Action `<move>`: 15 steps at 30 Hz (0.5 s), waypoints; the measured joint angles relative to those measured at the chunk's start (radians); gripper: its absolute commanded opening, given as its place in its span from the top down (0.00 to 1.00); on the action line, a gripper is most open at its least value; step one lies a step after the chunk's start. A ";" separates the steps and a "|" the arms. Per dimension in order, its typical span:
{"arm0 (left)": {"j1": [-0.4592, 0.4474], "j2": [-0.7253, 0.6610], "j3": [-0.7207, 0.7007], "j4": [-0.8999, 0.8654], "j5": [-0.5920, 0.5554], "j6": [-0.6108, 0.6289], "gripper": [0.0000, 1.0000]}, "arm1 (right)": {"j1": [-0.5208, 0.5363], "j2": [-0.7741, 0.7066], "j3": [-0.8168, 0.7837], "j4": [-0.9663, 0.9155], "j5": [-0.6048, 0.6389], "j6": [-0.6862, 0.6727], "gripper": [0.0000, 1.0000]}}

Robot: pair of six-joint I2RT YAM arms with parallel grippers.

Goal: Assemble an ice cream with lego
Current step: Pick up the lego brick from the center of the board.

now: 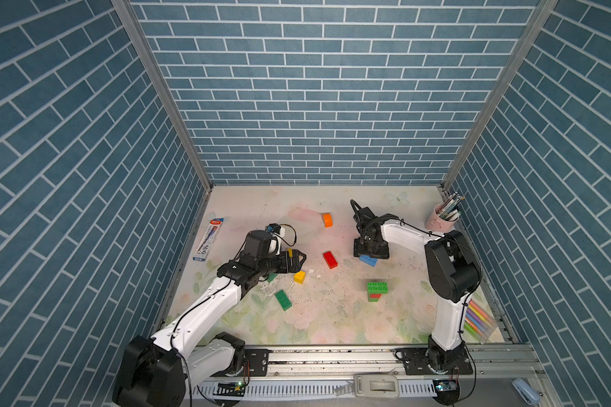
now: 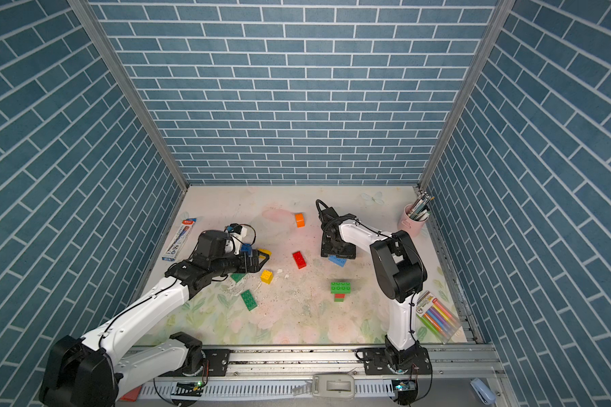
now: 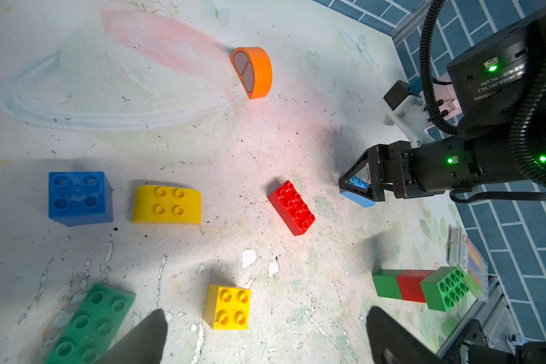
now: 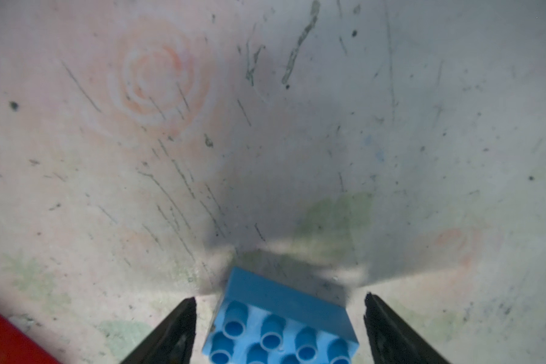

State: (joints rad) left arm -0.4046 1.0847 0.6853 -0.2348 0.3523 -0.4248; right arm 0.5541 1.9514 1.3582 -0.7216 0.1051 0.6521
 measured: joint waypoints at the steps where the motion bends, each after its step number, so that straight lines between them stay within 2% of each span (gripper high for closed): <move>1: 0.000 0.000 0.000 0.000 0.000 0.000 0.00 | 0.000 0.000 0.000 0.000 0.000 0.012 0.14; 9: 0.000 0.000 0.000 0.000 0.000 0.000 0.00 | -0.005 0.000 -0.007 0.002 -0.001 0.096 0.15; 15: 0.000 0.000 0.000 0.000 0.000 0.000 0.00 | -0.005 -0.002 -0.036 0.002 -0.005 0.136 0.19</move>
State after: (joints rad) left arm -0.4046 1.0847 0.6853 -0.2348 0.3523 -0.4248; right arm 0.5491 1.9495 1.3224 -0.7197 0.0998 0.7883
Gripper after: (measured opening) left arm 0.995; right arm 0.830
